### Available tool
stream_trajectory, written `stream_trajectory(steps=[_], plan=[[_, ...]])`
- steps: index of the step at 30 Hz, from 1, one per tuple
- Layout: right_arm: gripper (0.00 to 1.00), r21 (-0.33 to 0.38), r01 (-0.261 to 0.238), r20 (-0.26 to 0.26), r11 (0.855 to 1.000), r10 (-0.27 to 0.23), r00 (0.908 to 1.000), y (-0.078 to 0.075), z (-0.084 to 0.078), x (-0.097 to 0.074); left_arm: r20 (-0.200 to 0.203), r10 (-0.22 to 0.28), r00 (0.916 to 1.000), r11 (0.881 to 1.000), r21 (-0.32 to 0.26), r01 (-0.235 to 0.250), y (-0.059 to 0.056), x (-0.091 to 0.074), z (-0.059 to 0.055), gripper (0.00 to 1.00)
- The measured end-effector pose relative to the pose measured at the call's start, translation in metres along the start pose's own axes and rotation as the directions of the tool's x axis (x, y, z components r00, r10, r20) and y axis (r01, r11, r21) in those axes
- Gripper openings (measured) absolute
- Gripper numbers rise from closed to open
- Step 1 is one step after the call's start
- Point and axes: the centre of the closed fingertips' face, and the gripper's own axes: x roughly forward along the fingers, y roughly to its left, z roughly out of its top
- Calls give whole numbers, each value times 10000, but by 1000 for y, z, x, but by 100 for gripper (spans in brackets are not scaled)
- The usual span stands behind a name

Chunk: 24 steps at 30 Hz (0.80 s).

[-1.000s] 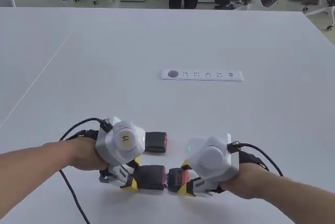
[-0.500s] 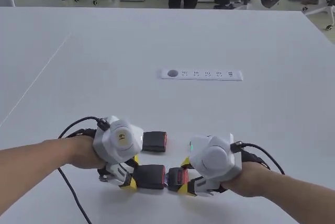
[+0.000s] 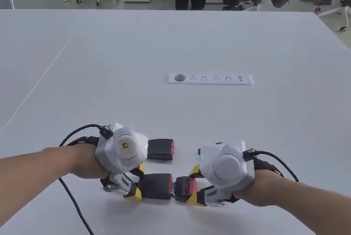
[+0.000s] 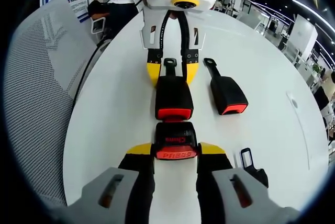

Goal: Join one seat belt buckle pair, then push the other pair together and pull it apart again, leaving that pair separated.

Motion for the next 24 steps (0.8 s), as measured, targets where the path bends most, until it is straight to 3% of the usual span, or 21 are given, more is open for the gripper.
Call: stream_trajectory(steps=[9,12,15,24], plan=[[30,21,22,-167,10000,-22,9999,0,2,1,121,67,9999,10000,-53,-66,-1,0,1,32],[33,-78,121,93,9999,-121,9999,0,11,3,53,129,9999,9999,32,-129,-1,2,4,37],[34,-227,129,26,9997,-128,9999,0,15,5,20,235,9997,9997,112,-235,1,2,7,38],[38,-411,334,130,9986,-329,9994,-7,22,-6,95,604,9981,9979,232,-606,10,-11,14,45]])
